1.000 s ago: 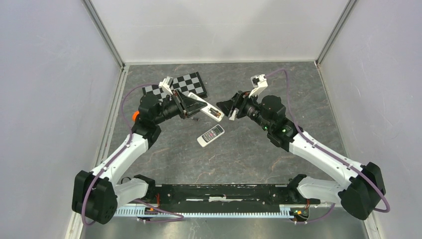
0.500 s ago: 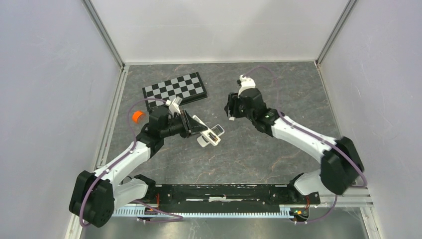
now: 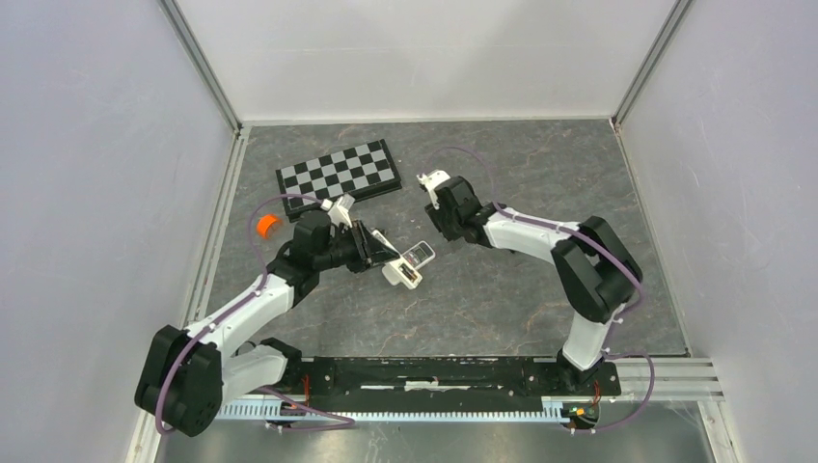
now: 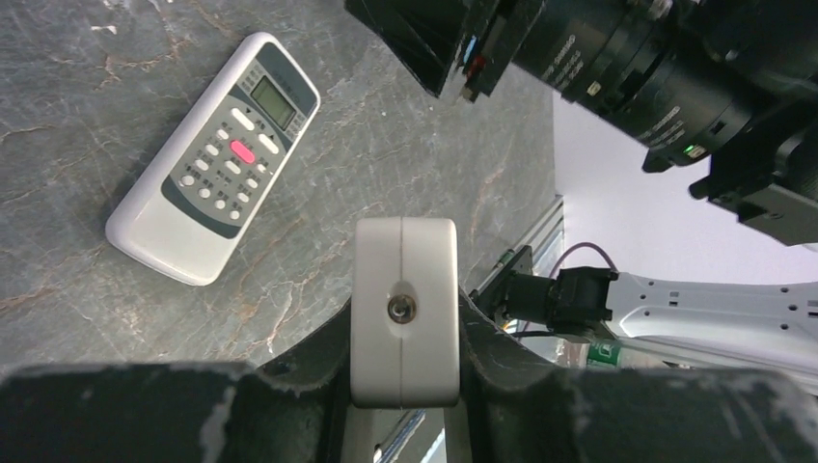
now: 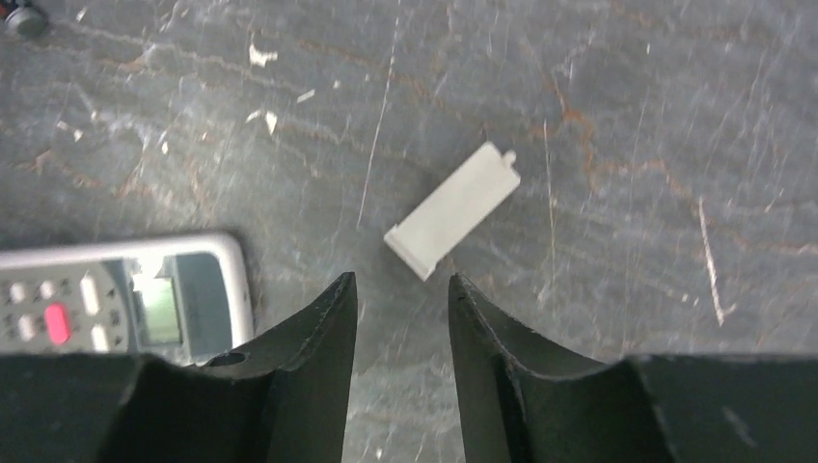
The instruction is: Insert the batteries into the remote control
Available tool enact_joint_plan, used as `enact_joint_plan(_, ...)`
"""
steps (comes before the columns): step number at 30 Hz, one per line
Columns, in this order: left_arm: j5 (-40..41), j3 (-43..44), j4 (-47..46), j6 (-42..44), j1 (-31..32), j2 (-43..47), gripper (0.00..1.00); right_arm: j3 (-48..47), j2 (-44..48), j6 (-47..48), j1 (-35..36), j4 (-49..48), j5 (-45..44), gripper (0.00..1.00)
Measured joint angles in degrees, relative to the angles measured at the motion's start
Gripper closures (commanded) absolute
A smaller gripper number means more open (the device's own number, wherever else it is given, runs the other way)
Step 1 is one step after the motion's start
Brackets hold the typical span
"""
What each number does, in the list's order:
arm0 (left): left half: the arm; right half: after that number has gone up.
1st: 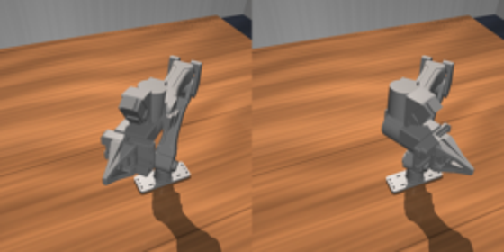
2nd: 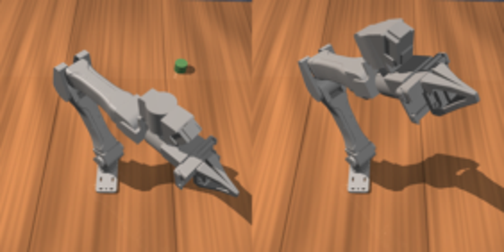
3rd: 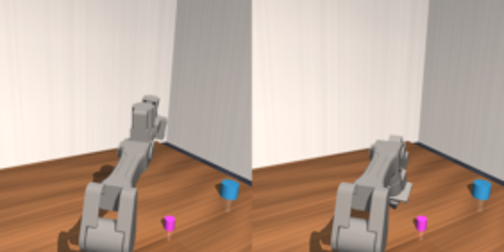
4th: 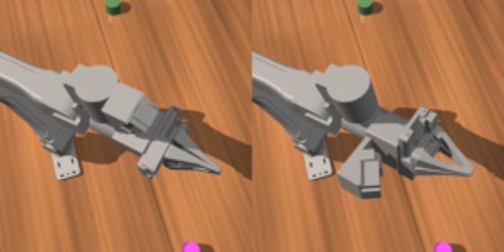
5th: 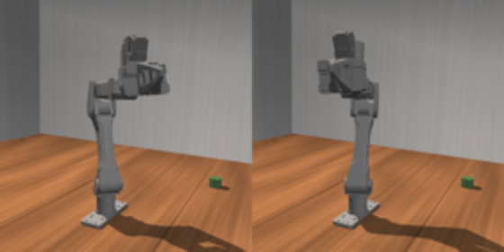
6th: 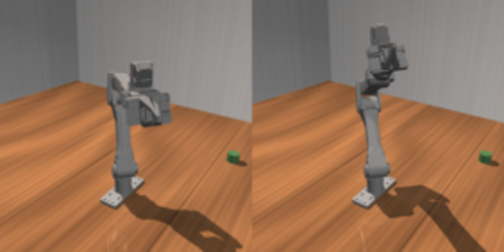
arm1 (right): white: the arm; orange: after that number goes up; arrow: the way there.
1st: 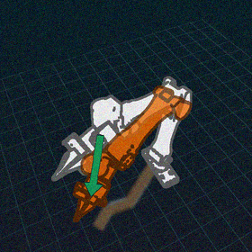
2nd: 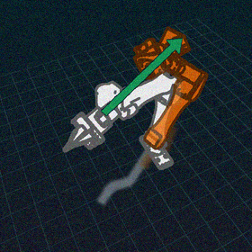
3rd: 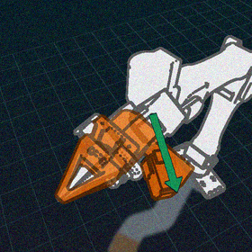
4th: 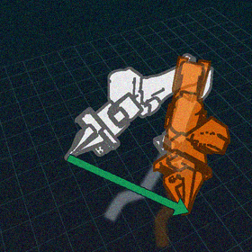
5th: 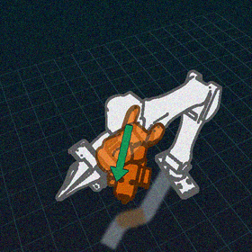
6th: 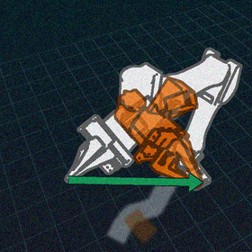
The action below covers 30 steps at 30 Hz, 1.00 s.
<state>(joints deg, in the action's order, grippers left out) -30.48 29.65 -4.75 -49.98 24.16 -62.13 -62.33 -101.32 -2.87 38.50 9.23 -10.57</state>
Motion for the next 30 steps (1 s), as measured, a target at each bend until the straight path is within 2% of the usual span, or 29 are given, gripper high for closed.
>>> enact_joint_plan(4,1.0,0.1,-0.8,0.3,3.1,-3.3,0.98,-5.5,-5.4,1.3,-0.1,1.1,-2.0,0.41)
enact_joint_plan(8,1.5,3.1,-2.3,0.6,10.0,-12.2,0.98,-9.2,-9.0,-2.8,-1.6,2.3,-3.3,0.4)
enact_joint_plan(16,1.2,7.3,-13.0,-0.8,17.6,-30.1,0.98,-15.5,-15.1,-8.9,-4.5,5.2,-4.0,0.45)
enact_joint_plan(23,-3.1,8.0,-24.8,-8.2,20.0,-39.9,0.98,-16.6,-15.8,-9.7,-4.1,6.6,-5.2,0.59)
enact_joint_plan(30,-3.0,10.5,-23.4,-10.5,20.1,-42.1,0.83,-13.0,-13.3,-8.7,-4.0,6.5,-6.8,0.62)
